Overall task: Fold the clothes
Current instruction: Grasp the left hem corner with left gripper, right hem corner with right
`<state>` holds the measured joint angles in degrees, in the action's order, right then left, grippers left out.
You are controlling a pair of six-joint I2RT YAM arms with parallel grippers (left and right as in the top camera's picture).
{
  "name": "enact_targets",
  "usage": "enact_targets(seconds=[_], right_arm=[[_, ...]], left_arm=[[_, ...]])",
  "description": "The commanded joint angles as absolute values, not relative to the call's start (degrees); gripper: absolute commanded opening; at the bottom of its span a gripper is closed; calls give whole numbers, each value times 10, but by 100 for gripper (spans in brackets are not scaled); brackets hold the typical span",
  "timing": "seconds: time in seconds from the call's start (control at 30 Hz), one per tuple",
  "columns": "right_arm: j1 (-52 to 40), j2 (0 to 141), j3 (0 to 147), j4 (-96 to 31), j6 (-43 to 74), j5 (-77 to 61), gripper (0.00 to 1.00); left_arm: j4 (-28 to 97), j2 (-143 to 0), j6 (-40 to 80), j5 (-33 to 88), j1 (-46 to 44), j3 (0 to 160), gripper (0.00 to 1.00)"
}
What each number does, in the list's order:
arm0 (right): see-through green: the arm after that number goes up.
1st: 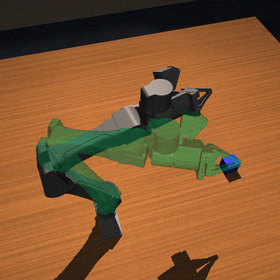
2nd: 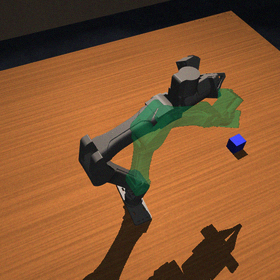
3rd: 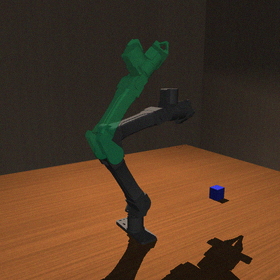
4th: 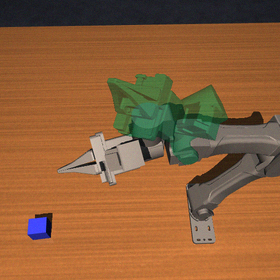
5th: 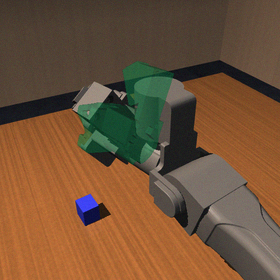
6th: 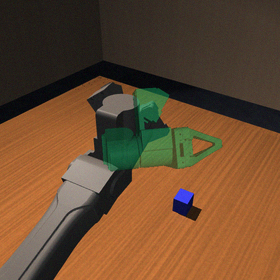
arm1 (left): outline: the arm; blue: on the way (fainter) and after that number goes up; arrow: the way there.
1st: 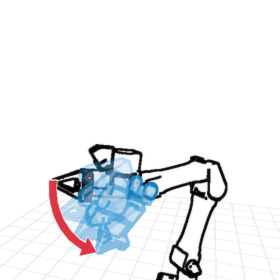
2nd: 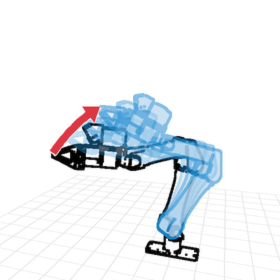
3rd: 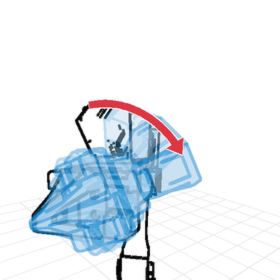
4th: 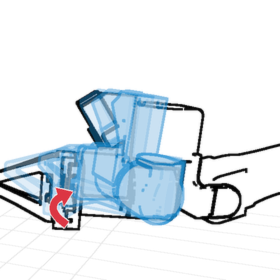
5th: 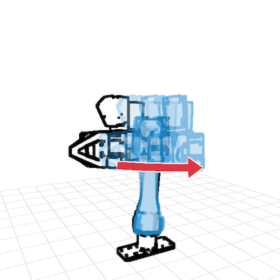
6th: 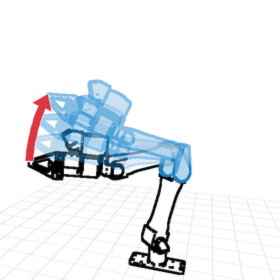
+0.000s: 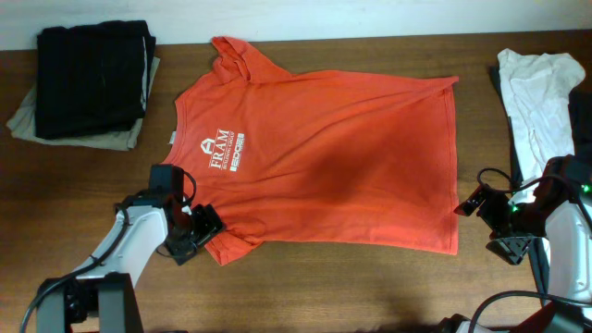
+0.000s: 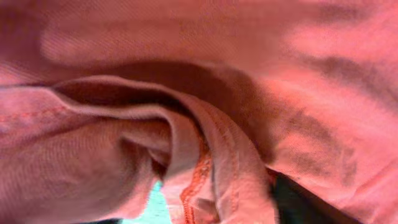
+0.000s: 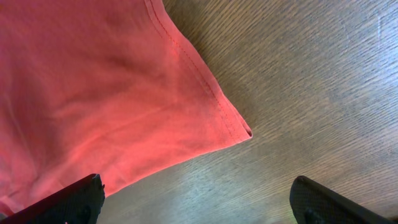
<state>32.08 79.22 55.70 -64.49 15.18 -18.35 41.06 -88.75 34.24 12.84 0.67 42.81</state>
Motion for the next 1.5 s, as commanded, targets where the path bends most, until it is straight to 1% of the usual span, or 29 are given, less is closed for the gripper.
enact_targets(seconds=[0.0, 0.17, 0.2, 0.23, 0.3, 0.33, 0.37, 0.4, 0.43, 0.47, 0.7, 0.83, 0.9, 0.93, 1.1, 1.3, 1.37, 1.47], right_arm=[[322, 785, 559, -645, 148, -190, 99], [322, 785, 559, -645, 148, -190, 99], [322, 785, 559, -645, 148, -190, 99], [322, 785, 559, -645, 148, -190, 99], [322, 785, 559, -645, 143, -189, 99], [322, 785, 559, -646, 139, -189, 99], [322, 785, 559, -647, 139, -189, 99], [322, 785, 559, -648, 139, -189, 99], [322, 785, 559, -647, 139, -189, 98], [322, 785, 559, -647, 139, -189, 99], [322, 791, 557, -645, 150, -188, 99], [322, 806, 536, -641, 177, -182, 99], [322, 813, 515, -638, 241, -126, 99], [322, 813, 502, -631, 257, -109, 99], [322, 814, 444, -568, 260, -116, 99], [320, 833, 435, -524, 278, -98, 99], [302, 851, 435, -517, 278, -89, 100], [251, 882, 435, -503, 311, -45, 100]], left_arm=[[407, -906, 340, 181, 5, 421, 69], [402, -906, 338, 186, 5, 421, 69], [400, -906, 338, 182, 5, 421, 67], [397, -907, 338, 178, 5, 421, 63], [395, -907, 338, 165, 5, 421, 52], [395, -907, 338, 166, 5, 421, 41], [395, -907, 338, 166, 5, 421, 32], [397, -907, 336, 166, 5, 421, 13], [399, -906, 336, 166, 5, 421, 2], [400, -906, 336, 167, 5, 421, 0], [458, -874, 336, 168, 5, 451, 1], [459, -833, 336, 168, 5, 453, 0], [459, -829, 336, 167, 5, 453, 0], [459, -829, 336, 167, 5, 453, 1], [458, -829, 336, 167, 5, 453, 0], [455, -829, 336, 167, 5, 453, 1], [455, -829, 336, 167, 5, 453, 1], [452, -829, 336, 167, 5, 453, 1]])
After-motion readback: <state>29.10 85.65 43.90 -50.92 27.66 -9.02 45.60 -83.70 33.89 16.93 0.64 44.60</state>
